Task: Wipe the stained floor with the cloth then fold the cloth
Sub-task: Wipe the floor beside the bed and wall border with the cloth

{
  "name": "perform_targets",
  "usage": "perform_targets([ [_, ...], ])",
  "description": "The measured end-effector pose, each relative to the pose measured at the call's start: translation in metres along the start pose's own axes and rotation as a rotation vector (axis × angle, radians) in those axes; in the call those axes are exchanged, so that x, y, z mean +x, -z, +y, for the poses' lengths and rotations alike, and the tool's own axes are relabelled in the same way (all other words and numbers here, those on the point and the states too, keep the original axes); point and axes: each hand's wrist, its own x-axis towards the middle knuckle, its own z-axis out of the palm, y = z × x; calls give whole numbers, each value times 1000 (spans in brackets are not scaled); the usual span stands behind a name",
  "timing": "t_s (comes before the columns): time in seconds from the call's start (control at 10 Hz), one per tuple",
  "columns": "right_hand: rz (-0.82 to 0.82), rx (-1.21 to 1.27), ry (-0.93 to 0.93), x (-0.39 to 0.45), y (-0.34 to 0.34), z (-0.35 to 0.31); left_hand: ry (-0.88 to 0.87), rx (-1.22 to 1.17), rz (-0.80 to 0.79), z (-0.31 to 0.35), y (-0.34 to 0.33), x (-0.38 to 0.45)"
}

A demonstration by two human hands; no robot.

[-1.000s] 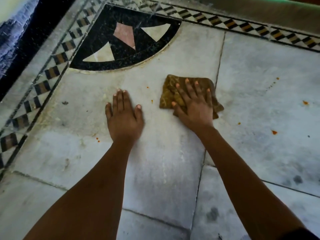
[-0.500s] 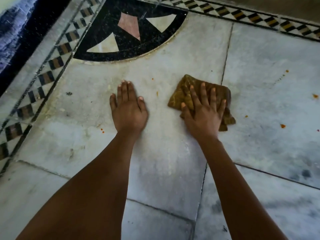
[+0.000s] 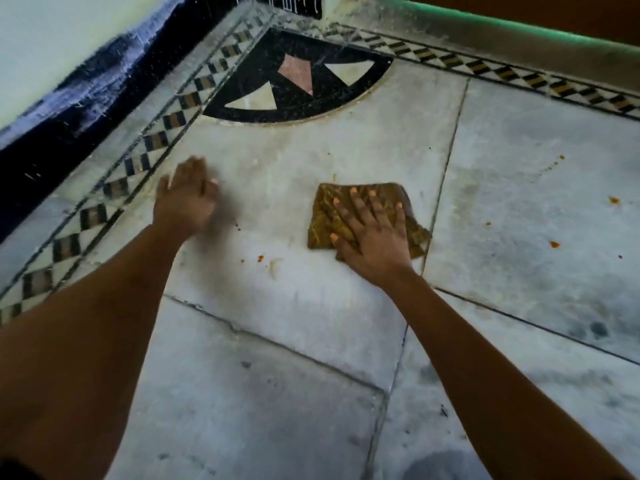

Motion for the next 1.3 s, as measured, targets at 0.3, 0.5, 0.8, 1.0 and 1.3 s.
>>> perform_targets([
  [0.3, 5, 30, -259, 110, 9, -11, 134, 103, 90, -28, -40, -30],
  [0.5, -48, -42, 30, 97, 6, -26, 105, 79, 111, -26, -42, -31],
  [0.8, 2, 13, -184, 117, 12, -1, 94, 56, 129, -30, -43, -31],
  [1.0, -26, -8, -23, 131, 8, -53, 84, 46, 142, -29, -43, -32],
  [1.3, 60, 101, -378, 93, 5, -34, 97, 44, 147, -29, -44, -33],
])
